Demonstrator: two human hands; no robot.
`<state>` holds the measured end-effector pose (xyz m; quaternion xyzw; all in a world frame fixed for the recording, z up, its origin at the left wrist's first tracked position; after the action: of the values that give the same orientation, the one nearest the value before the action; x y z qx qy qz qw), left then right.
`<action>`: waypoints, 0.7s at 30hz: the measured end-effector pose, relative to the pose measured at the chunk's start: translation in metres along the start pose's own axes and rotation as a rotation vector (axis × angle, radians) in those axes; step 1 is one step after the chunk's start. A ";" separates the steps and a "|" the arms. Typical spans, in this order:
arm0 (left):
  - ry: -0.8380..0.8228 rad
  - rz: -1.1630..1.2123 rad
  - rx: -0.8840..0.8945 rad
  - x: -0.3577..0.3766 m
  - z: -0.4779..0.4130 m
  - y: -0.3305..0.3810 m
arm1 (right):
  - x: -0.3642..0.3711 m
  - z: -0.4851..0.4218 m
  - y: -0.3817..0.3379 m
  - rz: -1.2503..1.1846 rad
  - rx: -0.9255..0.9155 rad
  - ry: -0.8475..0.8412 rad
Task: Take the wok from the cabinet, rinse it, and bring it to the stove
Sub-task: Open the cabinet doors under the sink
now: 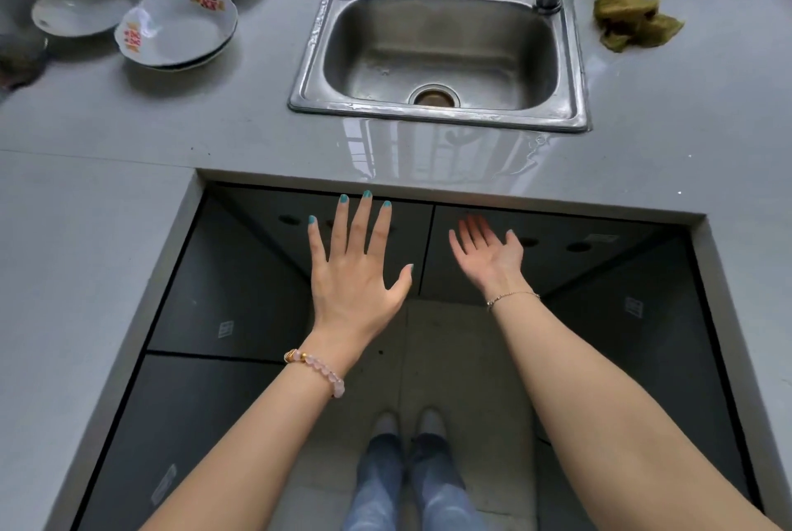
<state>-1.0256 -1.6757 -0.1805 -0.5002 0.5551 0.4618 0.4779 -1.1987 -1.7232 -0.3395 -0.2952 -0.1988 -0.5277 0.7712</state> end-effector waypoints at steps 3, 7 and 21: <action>-0.004 -0.012 -0.008 0.002 0.003 -0.008 | 0.015 -0.005 0.005 -0.100 0.012 -0.015; -0.010 -0.022 -0.016 0.003 0.010 -0.016 | 0.026 -0.006 0.007 -0.136 -0.002 -0.030; -0.011 0.001 0.023 -0.005 0.040 -0.017 | -0.040 0.036 0.017 -0.074 -0.011 0.054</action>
<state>-1.0062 -1.6370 -0.1811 -0.4918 0.5579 0.4585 0.4865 -1.1968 -1.6668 -0.3414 -0.2773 -0.1857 -0.5649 0.7546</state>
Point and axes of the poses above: each hand's wrist, its own z-axis away from the middle knuckle, its own x-axis out of the palm, y = z × x, the point moved 9 cm from there along -z, towards the middle knuckle, and after that the axes turned 1 degree about z, right-handed, at the moved point
